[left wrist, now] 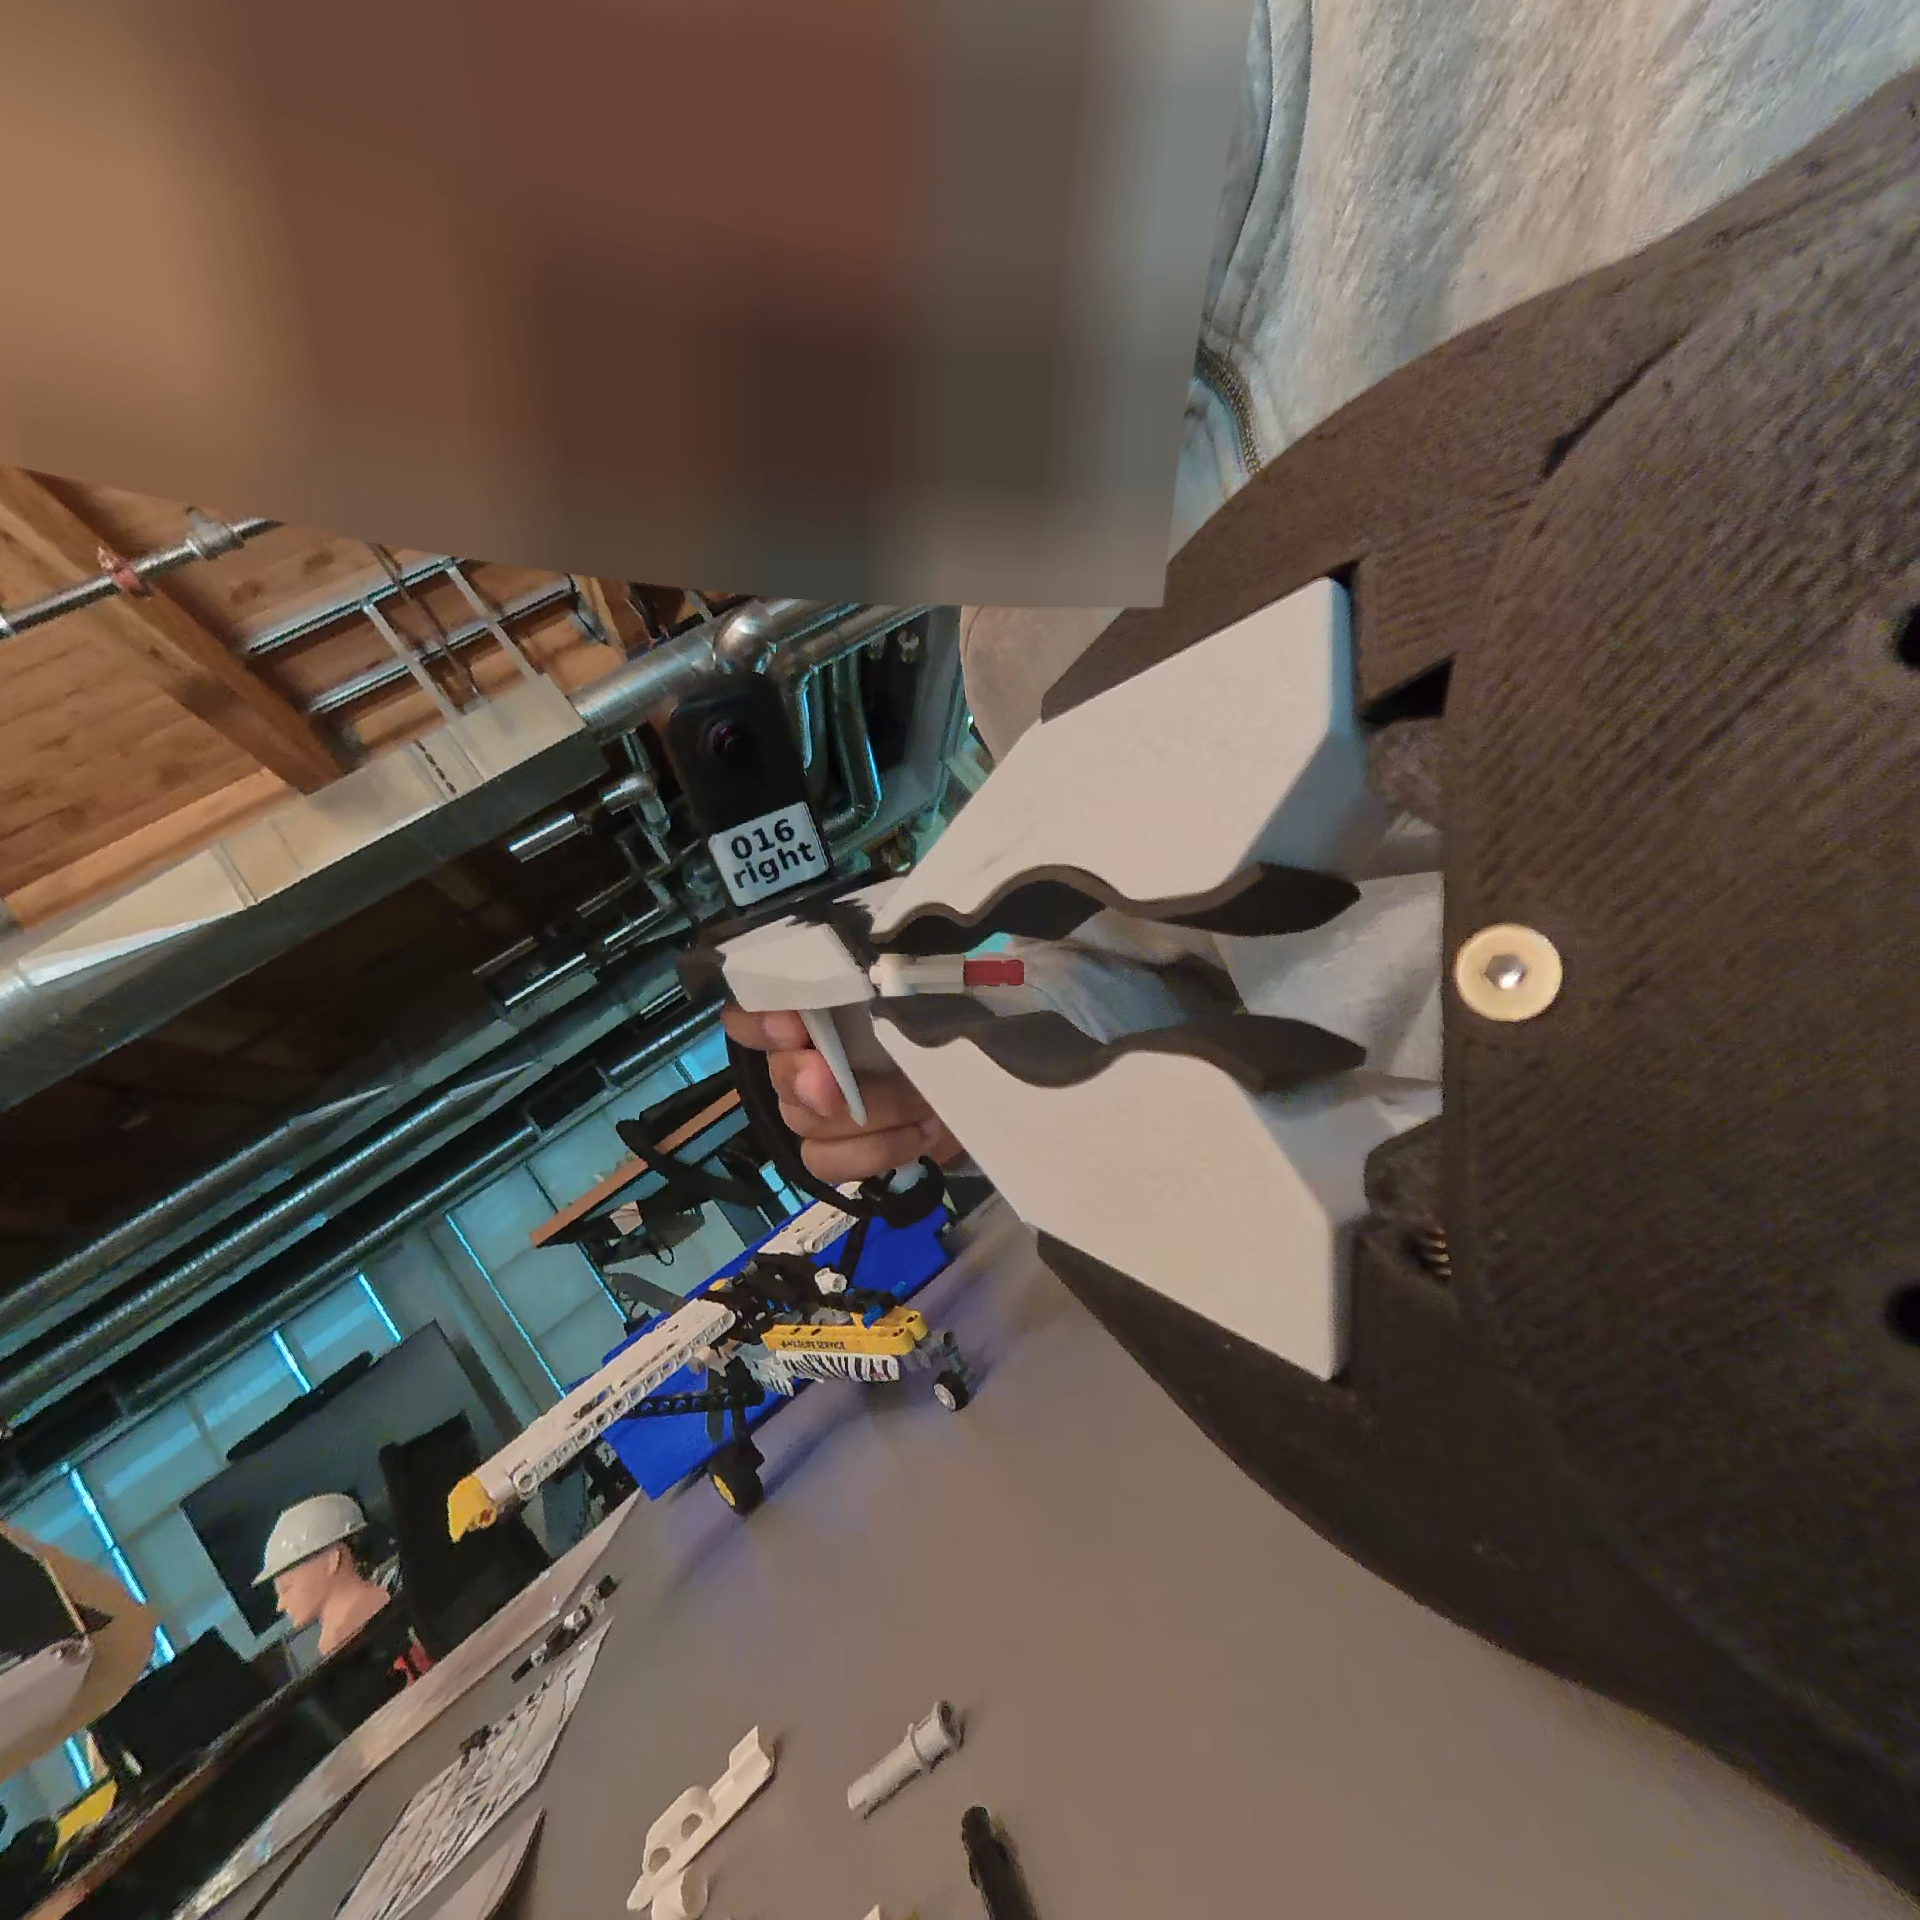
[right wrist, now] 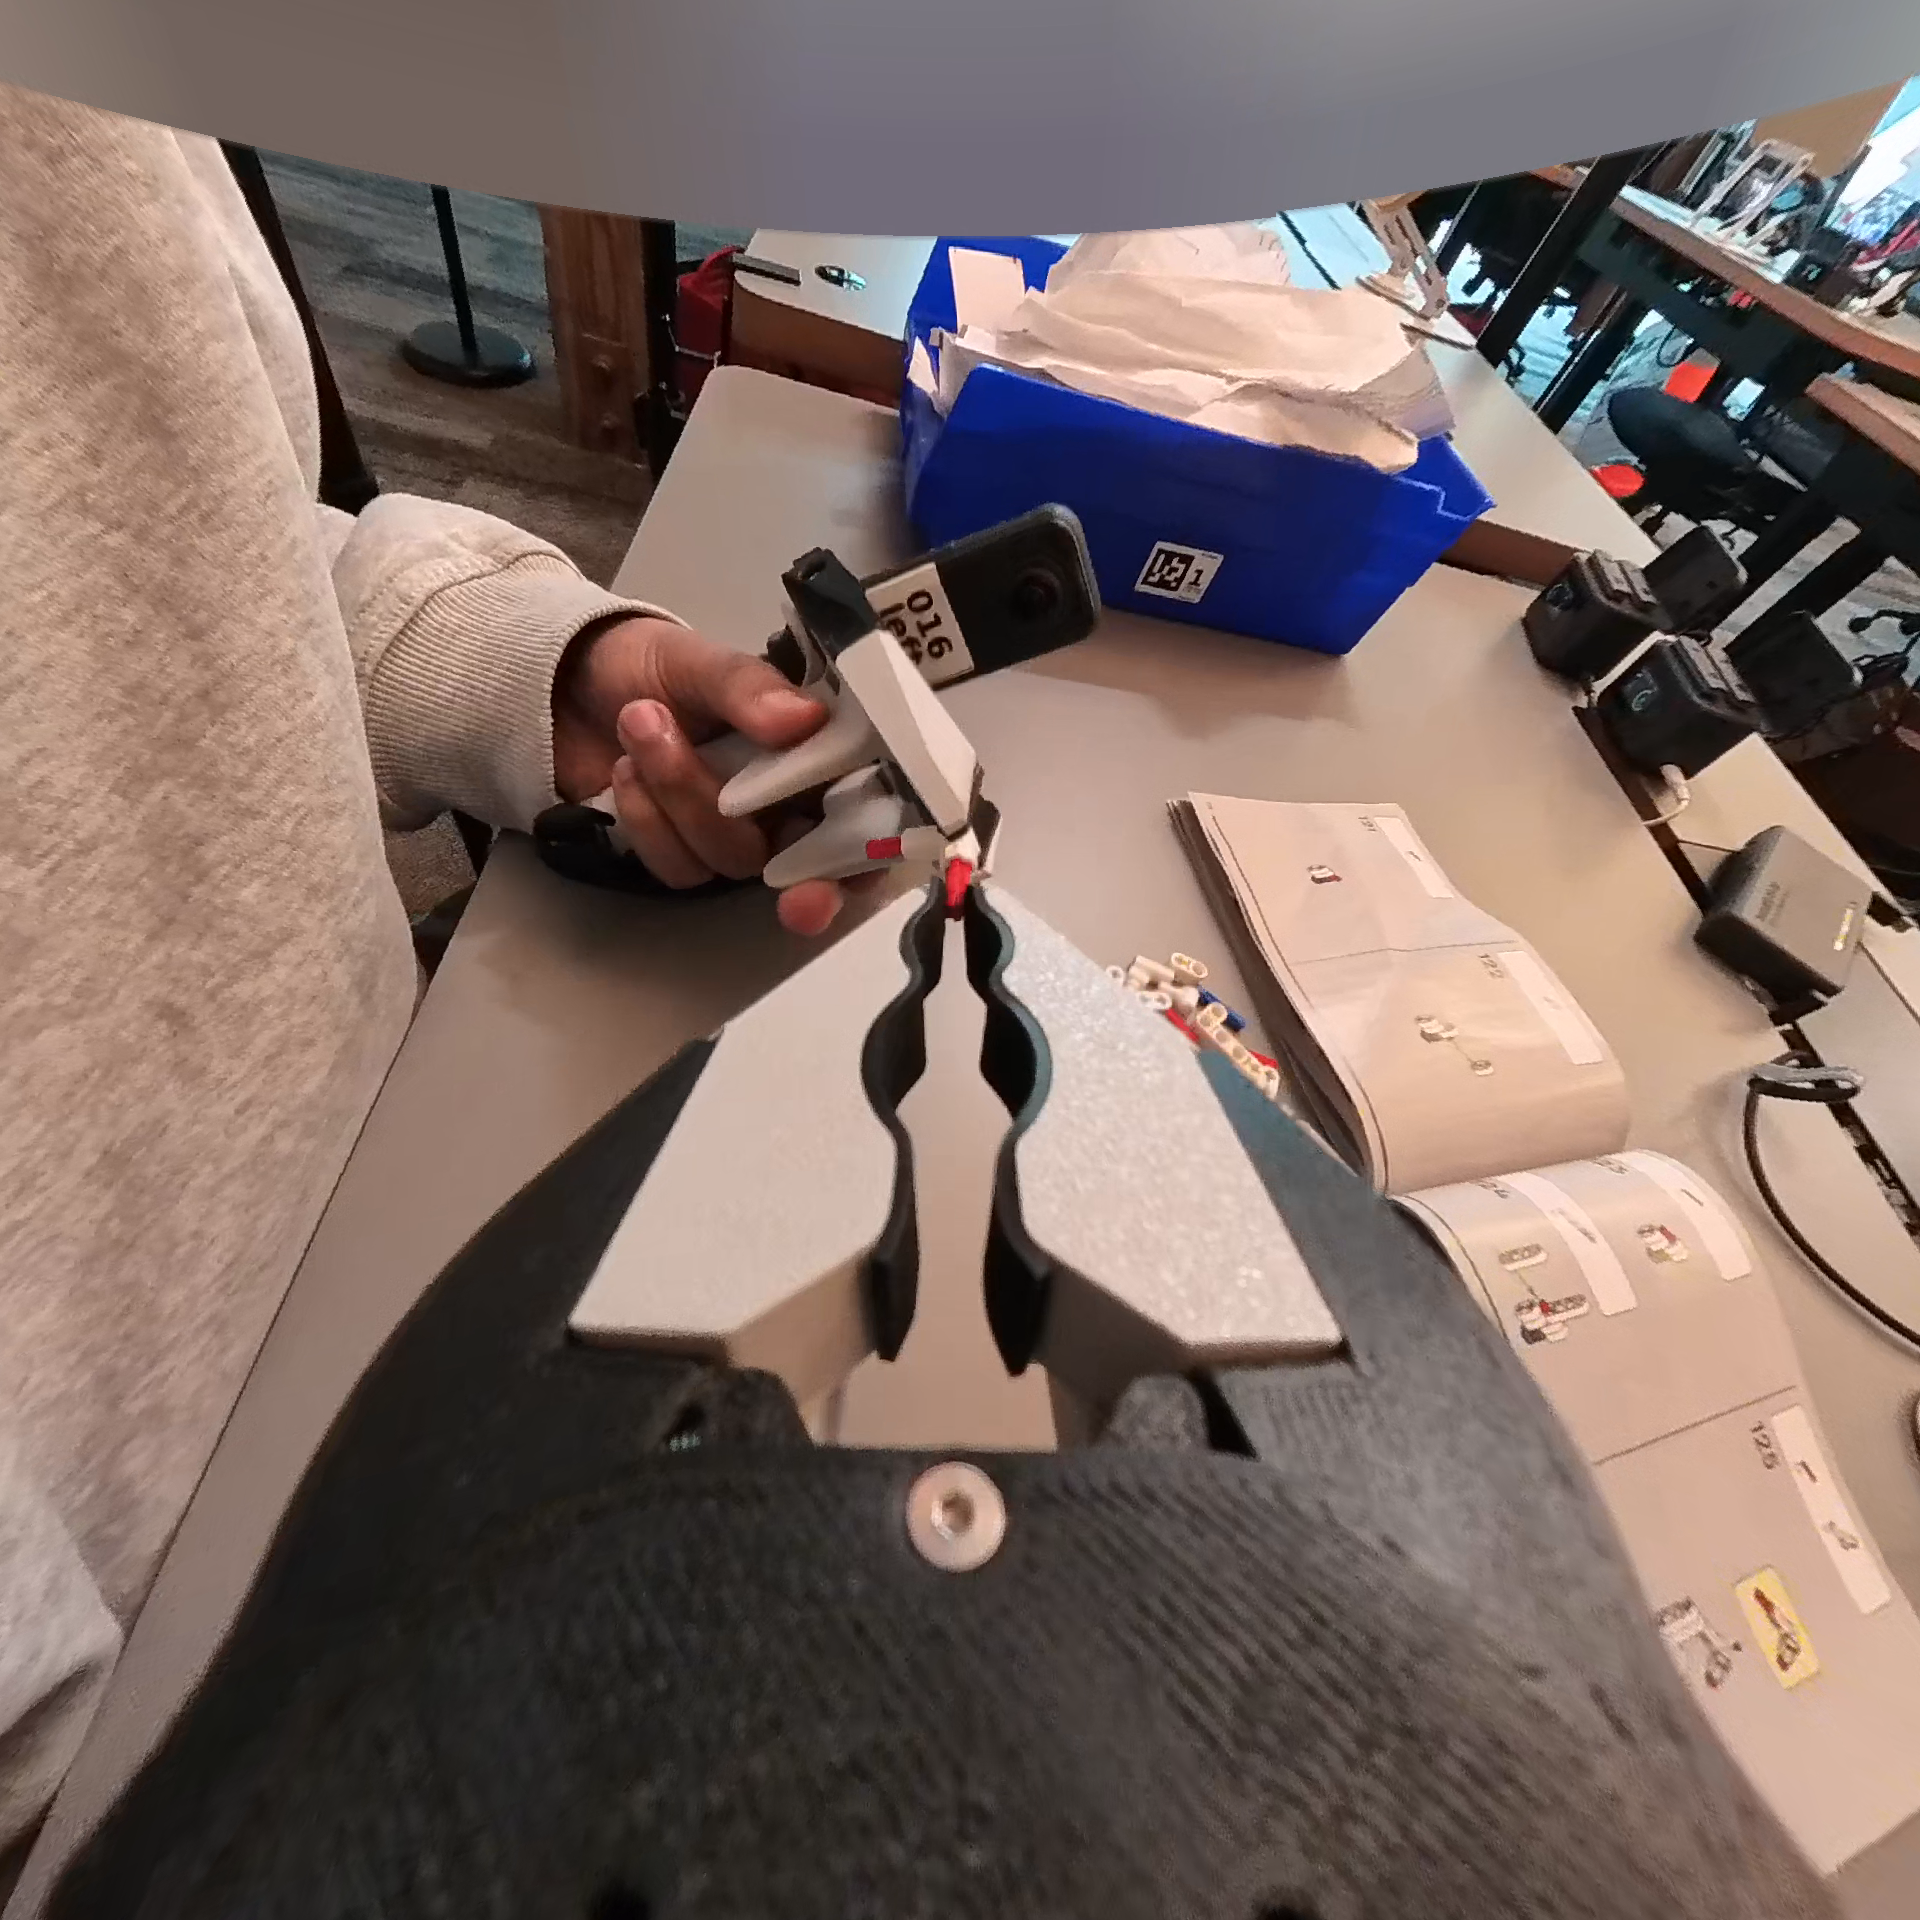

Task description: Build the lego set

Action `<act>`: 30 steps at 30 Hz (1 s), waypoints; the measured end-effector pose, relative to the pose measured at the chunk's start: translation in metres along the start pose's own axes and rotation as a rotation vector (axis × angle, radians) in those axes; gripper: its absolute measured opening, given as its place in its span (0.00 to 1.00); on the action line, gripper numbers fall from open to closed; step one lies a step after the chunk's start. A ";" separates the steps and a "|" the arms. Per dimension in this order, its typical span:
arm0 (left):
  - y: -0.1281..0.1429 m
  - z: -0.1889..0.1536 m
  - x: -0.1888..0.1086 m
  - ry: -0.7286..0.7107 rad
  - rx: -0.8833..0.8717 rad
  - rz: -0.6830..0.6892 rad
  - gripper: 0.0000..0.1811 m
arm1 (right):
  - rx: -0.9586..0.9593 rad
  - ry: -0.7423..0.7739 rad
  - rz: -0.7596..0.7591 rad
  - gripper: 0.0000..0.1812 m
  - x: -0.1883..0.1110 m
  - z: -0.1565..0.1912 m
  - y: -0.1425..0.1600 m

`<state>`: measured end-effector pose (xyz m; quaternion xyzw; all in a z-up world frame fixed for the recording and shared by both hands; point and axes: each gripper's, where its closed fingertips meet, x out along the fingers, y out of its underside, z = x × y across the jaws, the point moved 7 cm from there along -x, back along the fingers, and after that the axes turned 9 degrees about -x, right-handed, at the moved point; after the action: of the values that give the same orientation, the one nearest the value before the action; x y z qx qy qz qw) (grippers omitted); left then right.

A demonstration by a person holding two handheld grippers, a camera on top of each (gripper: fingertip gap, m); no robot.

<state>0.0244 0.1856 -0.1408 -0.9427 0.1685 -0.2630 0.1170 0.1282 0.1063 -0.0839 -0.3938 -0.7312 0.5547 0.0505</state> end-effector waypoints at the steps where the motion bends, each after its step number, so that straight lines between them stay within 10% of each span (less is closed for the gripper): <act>1: 0.000 0.001 0.000 -0.011 0.004 0.003 0.04 | 0.003 -0.005 0.010 0.01 0.000 0.000 0.001; 30: 0.006 0.004 0.005 -0.081 0.032 0.057 0.04 | 0.068 -0.095 0.052 0.01 0.001 0.001 0.005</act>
<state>0.0294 0.1786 -0.1436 -0.9455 0.1860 -0.2239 0.1459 0.1298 0.1067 -0.0884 -0.3838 -0.7031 0.5984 0.0146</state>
